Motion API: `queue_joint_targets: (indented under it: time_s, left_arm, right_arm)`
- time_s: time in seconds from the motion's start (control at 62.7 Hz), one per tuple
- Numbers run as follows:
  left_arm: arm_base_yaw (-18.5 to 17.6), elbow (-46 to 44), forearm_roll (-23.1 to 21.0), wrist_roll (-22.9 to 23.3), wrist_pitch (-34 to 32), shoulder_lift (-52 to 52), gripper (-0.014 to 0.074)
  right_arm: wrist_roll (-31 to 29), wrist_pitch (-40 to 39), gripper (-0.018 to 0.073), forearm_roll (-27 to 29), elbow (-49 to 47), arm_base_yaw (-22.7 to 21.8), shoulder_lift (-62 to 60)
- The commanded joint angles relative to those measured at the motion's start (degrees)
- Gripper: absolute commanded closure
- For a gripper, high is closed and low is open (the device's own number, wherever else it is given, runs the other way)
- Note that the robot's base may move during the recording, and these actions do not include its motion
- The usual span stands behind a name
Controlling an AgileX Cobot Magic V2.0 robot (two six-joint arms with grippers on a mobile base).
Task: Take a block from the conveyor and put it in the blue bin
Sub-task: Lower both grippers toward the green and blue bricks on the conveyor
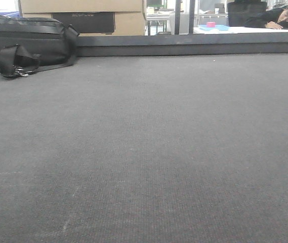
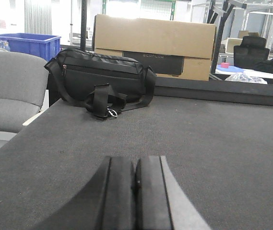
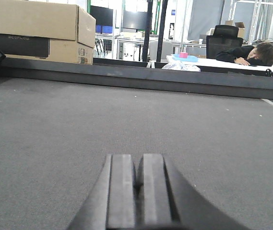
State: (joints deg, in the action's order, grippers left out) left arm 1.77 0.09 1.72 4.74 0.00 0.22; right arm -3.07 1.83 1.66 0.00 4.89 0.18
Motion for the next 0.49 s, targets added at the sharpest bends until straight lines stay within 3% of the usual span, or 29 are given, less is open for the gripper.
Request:
queue_joint_targets:
  time_s: [0.0, 0.478]
  left_arm:
    - [-0.35, -0.09, 0.09, 0.37, -0.98, -0.22, 0.0708]
    - [-0.35, -0.09, 0.09, 0.37, -0.98, -0.22, 0.0708]
  right_arm:
    - [-0.10, -1.24, 0.0721, 0.23, 0.00, -0.12, -0.18]
    - [-0.10, -1.24, 0.0721, 0.23, 0.00, -0.12, -0.18]
